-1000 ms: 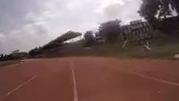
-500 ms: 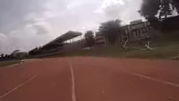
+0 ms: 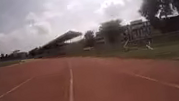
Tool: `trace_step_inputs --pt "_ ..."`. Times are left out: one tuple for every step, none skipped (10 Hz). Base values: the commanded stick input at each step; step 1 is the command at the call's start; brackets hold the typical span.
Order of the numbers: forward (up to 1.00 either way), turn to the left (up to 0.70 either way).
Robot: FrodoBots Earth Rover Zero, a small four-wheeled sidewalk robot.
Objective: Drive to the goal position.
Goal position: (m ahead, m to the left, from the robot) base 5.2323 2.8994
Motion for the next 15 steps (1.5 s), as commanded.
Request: trace_step_inputs --pt "0.45 0.00" --pt "0.45 0.07" --pt "0.45 0.19" --pt "0.45 0.27" --pt "0.45 0.27" --pt "0.45 0.27" --pt "0.45 0.27" --pt "0.45 0.27" --pt "0.45 0.27" --pt "0.45 0.27" --pt "0.45 0.27" --pt "0.45 0.27" --pt "0.45 0.27" --pt "0.45 0.27" --pt "0.45 0.27"
